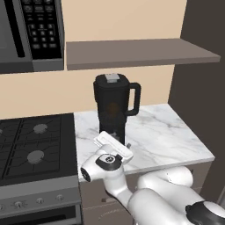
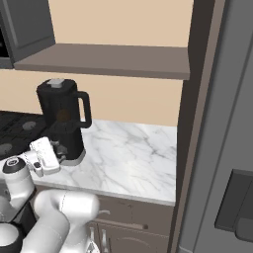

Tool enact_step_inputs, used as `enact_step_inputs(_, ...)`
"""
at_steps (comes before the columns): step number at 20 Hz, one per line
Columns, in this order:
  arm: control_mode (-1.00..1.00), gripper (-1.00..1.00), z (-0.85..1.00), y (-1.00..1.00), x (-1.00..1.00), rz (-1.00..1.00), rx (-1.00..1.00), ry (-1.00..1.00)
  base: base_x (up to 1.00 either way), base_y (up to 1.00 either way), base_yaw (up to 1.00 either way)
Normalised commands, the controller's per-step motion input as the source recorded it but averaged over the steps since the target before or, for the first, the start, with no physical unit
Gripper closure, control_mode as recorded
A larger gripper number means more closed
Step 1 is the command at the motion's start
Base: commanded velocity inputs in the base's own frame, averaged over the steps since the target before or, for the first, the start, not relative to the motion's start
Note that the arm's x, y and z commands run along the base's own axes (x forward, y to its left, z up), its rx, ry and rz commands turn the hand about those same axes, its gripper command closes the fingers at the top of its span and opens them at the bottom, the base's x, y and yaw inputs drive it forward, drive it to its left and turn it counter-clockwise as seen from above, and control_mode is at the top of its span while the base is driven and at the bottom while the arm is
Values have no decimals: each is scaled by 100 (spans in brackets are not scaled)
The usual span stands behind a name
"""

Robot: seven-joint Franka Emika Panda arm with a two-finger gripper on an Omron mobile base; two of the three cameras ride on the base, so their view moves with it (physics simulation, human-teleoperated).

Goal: Open the blender lid, put the orange in the blender, close the lid, and start the blender.

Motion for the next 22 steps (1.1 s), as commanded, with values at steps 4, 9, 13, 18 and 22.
enact_step_inputs(4,-100,-100,-1,0,15,8,0,-1,0,0,0)
enact_step_inputs(9,-100,-100,-4,0,16,8,0,0,0,0,0)
enact_step_inputs(13,-100,-100,-6,0,21,8,0,0,0,0,0)
enact_step_inputs(18,-100,-100,-5,0,27,8,0,0,0,0,0)
enact_step_inputs(22,-100,-100,0,0,-13,5,0,-8,0,0,0)
